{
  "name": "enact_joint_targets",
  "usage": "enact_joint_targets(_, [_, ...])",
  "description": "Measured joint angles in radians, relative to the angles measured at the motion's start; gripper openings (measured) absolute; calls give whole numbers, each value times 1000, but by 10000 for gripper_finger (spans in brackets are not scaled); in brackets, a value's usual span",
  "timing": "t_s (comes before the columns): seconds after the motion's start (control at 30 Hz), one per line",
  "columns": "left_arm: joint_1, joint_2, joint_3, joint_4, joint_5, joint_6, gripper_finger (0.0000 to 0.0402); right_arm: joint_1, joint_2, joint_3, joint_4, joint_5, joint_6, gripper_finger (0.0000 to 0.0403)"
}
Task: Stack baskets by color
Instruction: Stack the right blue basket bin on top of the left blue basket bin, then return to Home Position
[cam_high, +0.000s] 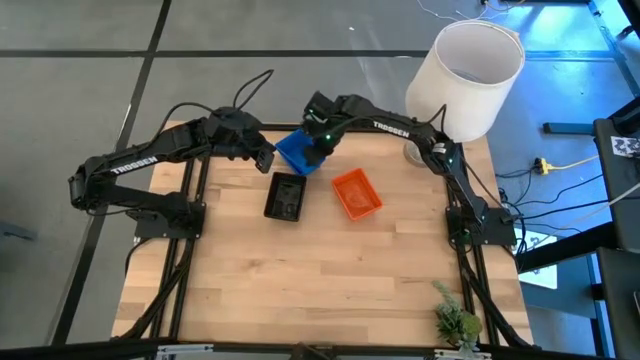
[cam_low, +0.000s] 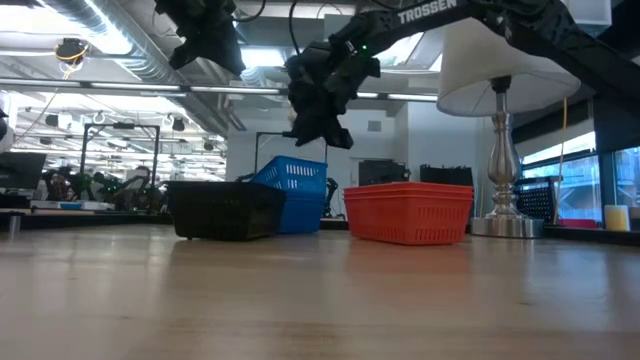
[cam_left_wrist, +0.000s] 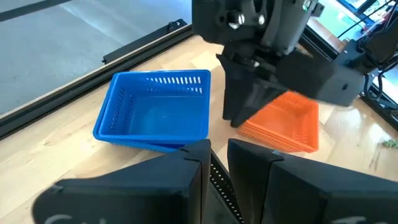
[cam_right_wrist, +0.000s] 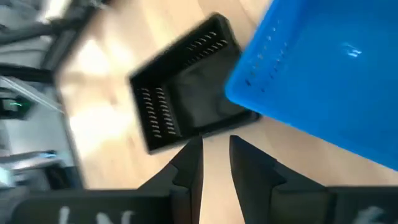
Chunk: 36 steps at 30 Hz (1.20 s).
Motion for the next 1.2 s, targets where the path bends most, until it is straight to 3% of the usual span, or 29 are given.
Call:
enact_joint_targets(0.2, [0, 0, 0, 0, 0, 0, 46, 5, 12, -2, -28, 247, -57, 78])
enact_joint_targets(0.3, [0, 0, 0, 0, 0, 0, 46, 5, 11, -1, 25, 306, -70, 78])
enact_joint_targets(0.57, [0, 0, 0, 0, 0, 0, 46, 5, 11, -1, 48, 303, -96, 78])
enact_joint_targets(0.73, [0, 0, 0, -6, 0, 0, 46, 6, 11, -1, 28, 247, -129, 75])
enact_joint_targets(0.93, [0, -25, -2, -18, 1, 54, 41, 26, -33, -1, -8, 120, -185, 10])
enact_joint_targets(1.07, [0, -89, -2, -42, 3, 128, 9, 58, -87, -1, -40, 101, -225, 5])
enact_joint_targets(1.2, [0, -167, -2, -67, 21, 203, 1, 85, -190, 0, -61, 98, -287, 2])
